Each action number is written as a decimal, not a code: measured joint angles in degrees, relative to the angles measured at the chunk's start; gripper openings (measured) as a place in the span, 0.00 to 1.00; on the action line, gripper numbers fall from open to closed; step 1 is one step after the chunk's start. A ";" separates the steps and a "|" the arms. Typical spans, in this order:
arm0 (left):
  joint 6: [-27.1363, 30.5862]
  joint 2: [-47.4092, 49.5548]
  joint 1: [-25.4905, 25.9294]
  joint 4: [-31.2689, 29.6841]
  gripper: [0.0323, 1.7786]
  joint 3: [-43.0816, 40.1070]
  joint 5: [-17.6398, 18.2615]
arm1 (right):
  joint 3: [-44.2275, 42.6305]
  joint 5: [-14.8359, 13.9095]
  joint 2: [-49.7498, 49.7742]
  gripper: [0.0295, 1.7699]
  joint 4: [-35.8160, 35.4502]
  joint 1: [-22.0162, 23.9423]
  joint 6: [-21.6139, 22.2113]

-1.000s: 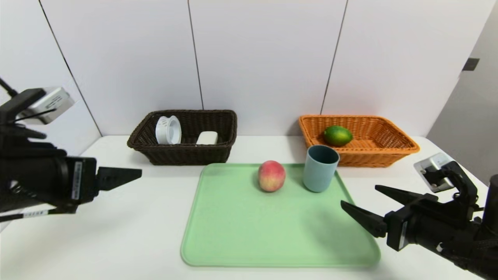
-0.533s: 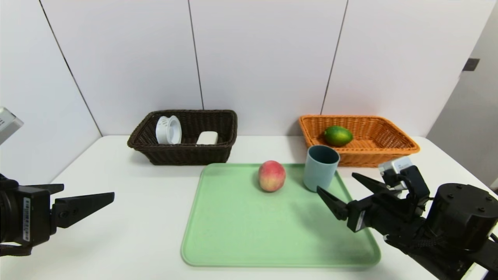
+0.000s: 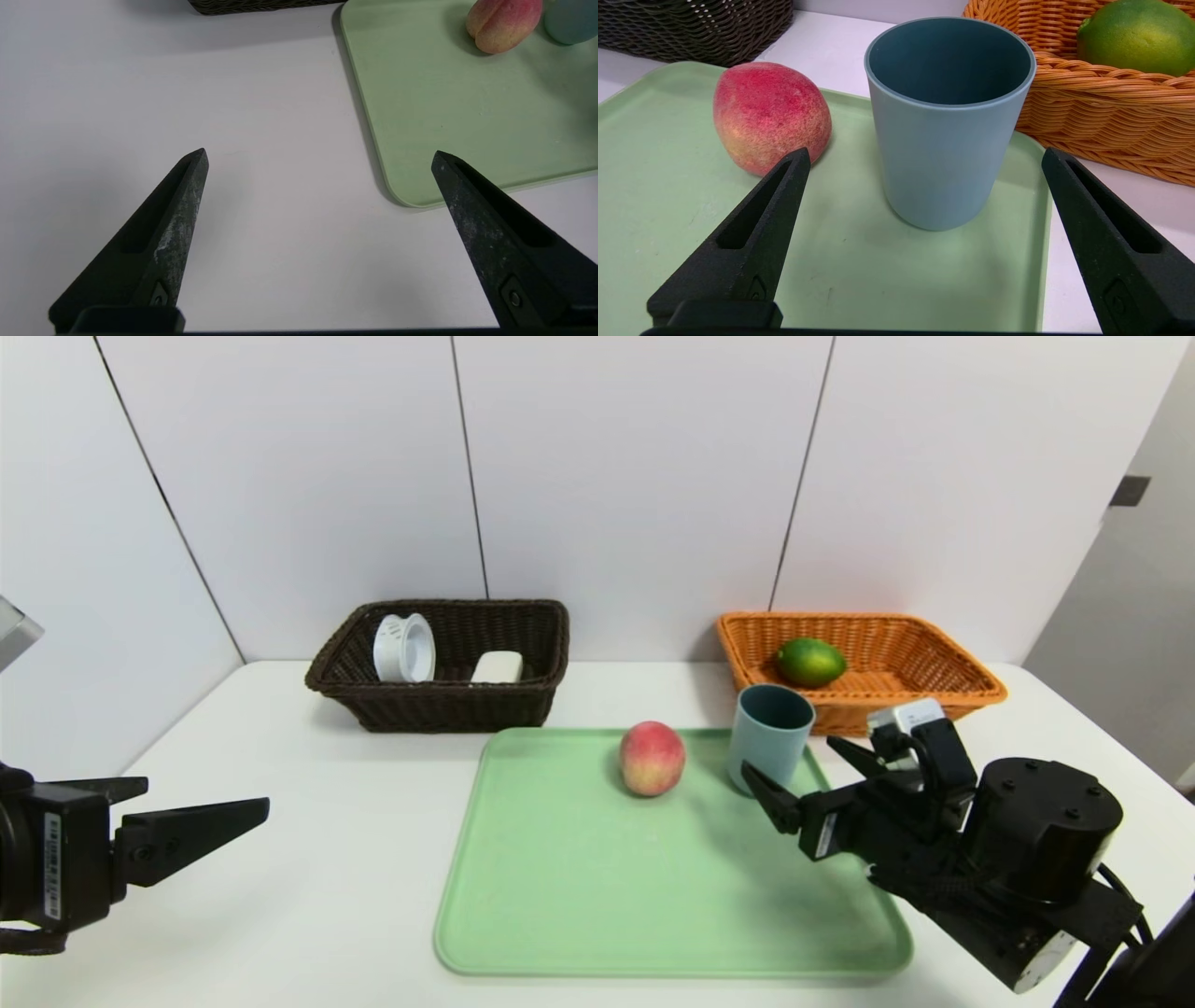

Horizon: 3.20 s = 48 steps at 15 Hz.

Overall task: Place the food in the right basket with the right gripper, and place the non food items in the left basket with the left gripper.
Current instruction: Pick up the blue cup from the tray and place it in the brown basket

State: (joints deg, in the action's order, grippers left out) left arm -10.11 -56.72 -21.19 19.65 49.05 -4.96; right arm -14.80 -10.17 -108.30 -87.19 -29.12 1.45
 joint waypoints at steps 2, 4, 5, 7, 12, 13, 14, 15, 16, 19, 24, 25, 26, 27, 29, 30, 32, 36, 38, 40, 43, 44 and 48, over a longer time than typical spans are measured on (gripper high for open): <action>0.02 -0.09 -0.04 -0.06 0.95 0.06 0.06 | -1.45 -0.88 -1.32 0.97 0.00 0.21 0.02; 0.00 -0.20 -0.06 -0.06 0.95 0.06 0.09 | -2.73 -0.96 -2.61 0.97 0.01 0.32 0.04; 0.00 -0.24 -0.06 -0.06 0.95 0.04 0.11 | -3.45 -1.01 -3.33 0.97 0.01 0.38 0.06; 0.00 -0.30 -0.09 -0.09 0.95 -0.11 0.17 | -5.21 -1.18 -4.85 0.97 0.01 0.49 0.11; -0.11 -0.88 -0.04 -0.23 0.95 -0.18 0.23 | -9.07 -1.66 -8.90 0.97 0.01 0.60 0.12; -0.11 -1.05 -0.04 -0.28 0.95 -0.18 0.28 | -9.73 -1.76 -9.42 0.97 0.04 0.71 0.11; -0.11 -1.18 -0.02 -0.28 0.95 -0.18 0.33 | -10.36 -1.87 -9.84 0.97 0.01 0.85 0.11; -0.11 -1.33 -0.02 -0.28 0.95 -0.20 0.43 | -10.89 -1.95 -10.11 0.97 0.01 1.01 0.11; -0.09 -1.46 -0.04 -0.28 0.95 -0.22 0.59 | -11.26 -1.99 -10.39 0.97 0.01 1.21 0.11; -0.11 -1.79 0.00 -0.26 0.95 -0.27 0.63 | -11.82 -2.01 -10.91 0.69 0.04 1.37 0.20; -0.11 -2.01 -0.04 -0.55 0.95 -1.38 0.65 | -11.96 -1.79 -11.08 0.62 0.00 1.37 0.15; -0.11 -2.04 -0.02 -0.52 0.95 -1.65 0.65 | -11.90 -1.93 -10.91 0.62 0.06 1.23 0.12; -0.11 -2.04 -0.02 -0.52 0.95 -1.76 0.65 | -11.85 -1.99 -10.56 0.62 0.09 0.95 0.11; -0.09 -2.06 -0.02 -0.55 0.95 -1.79 0.67 | -11.68 -2.10 -9.95 0.62 0.09 0.63 0.09; -0.11 -2.12 -0.02 -0.59 0.95 -1.87 0.69 | -10.86 -2.82 -8.16 0.62 0.11 -0.30 0.06; -0.11 -2.15 -0.02 -0.61 0.95 -1.87 0.69 | -10.50 -3.13 -7.11 0.62 0.59 -0.61 0.04; -0.06 -2.17 -0.02 -0.61 0.95 -1.88 0.69 | -10.11 -3.23 -4.27 0.62 3.18 -0.91 0.11; -0.11 -2.32 -0.02 -0.61 0.95 -1.88 0.72 | -11.48 -2.95 3.89 0.62 15.17 -2.05 1.77; -0.11 -2.38 -0.02 -0.61 0.95 -1.88 0.69 | -15.08 -2.60 8.91 0.62 25.23 -3.86 4.28; -0.15 -2.36 0.00 -0.56 0.95 -1.88 0.69 | -22.02 -1.82 13.65 0.62 37.02 -5.96 8.00; -0.17 -2.21 0.00 -0.44 0.95 -1.87 0.67 | -34.71 0.52 18.25 0.62 54.78 -7.97 11.22; -0.20 -2.07 0.00 -0.33 0.95 -1.87 0.63 | -38.56 1.38 18.75 0.62 59.10 -8.30 11.36; -0.37 -1.60 0.00 -0.15 0.95 -1.93 0.59 | -53.38 2.78 14.37 0.62 65.77 -9.87 10.07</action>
State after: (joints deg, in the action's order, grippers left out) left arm -10.47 -58.32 -21.19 19.50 47.13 -4.38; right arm -68.18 -7.39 -93.93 -21.42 -39.00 11.52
